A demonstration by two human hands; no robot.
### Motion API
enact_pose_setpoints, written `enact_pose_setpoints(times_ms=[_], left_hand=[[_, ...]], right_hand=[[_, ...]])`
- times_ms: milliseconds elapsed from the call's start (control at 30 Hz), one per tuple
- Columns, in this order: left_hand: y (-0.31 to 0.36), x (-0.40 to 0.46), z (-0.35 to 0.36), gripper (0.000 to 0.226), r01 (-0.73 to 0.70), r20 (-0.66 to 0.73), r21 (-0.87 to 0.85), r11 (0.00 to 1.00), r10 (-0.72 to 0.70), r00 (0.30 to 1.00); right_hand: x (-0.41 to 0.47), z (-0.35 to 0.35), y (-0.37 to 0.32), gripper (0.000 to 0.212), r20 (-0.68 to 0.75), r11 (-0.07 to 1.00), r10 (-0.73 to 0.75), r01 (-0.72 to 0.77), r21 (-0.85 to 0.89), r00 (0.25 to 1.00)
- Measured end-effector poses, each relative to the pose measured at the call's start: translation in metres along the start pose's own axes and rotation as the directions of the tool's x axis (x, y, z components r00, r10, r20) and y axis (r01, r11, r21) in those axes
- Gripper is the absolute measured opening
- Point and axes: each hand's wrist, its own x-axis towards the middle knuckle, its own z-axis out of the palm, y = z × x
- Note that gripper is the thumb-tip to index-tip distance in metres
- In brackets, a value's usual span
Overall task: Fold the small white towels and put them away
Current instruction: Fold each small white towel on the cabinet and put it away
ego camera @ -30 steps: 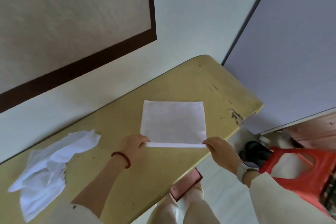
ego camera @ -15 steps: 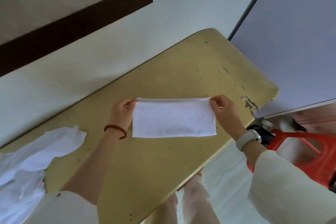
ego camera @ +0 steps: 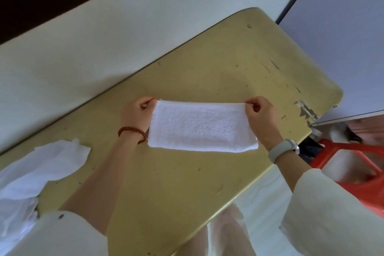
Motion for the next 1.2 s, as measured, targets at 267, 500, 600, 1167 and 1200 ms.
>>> enact_pose_setpoints(times_ms=[267,500,600,1167,1200], left_hand=[[0.004,0.003,0.006,0.02,0.013,-0.039,0.051,0.999,-0.011,0.999],[0.007,0.004,0.012,0.018,0.017,-0.07,0.138,0.99,-0.008,0.998],[0.008,0.003,0.014,0.016,0.014,-0.09,0.173,0.985,0.002,0.996],[0.001,-0.051,0.047,0.041,-0.558,0.091,0.511,0.653,0.605,0.791],[0.0,-0.054,0.055,0.042,-0.565,0.147,0.544,0.62,0.593,0.792]], right_hand=[[0.004,0.002,0.002,0.017,-0.003,0.999,-0.014,0.014,-0.04,1.0],[0.007,0.003,0.0,0.017,-0.018,0.99,-0.048,0.046,-0.132,0.999],[0.01,0.005,0.0,0.016,-0.016,0.989,-0.028,0.026,-0.144,0.999],[-0.058,0.037,-0.009,0.049,0.179,0.611,-0.509,0.5,-0.614,0.842],[-0.06,0.045,-0.005,0.047,0.219,0.605,-0.471,0.494,-0.625,0.854]])
